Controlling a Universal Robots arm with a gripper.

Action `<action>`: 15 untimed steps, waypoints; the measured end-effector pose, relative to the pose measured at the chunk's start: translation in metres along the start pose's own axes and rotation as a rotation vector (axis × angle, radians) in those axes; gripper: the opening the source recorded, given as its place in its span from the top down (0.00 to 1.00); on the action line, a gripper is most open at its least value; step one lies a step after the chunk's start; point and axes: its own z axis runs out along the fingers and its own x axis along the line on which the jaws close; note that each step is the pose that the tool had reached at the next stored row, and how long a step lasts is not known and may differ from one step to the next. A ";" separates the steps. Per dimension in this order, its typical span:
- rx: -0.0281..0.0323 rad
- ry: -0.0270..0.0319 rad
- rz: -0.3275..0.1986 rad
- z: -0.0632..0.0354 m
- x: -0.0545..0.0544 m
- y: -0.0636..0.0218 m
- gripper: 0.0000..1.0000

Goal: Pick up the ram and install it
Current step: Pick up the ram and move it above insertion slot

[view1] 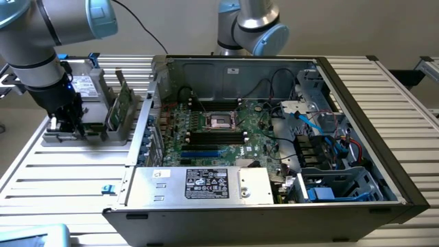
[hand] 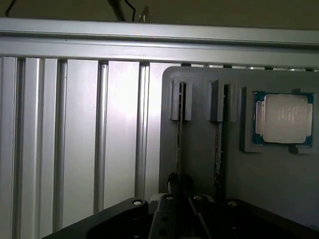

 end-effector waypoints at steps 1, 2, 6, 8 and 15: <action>-0.0002 0.0001 0.000 -0.0043 0.000 0.0002 0.87; -0.0001 0.0001 0.000 -0.0092 0.000 0.0004 0.87; -0.0002 0.0001 0.000 -0.0273 -0.001 0.0013 0.87; -0.0001 0.0001 0.000 -0.0366 -0.001 0.0017 0.87; -0.0003 0.0002 0.000 -0.0682 -0.001 0.0033 0.87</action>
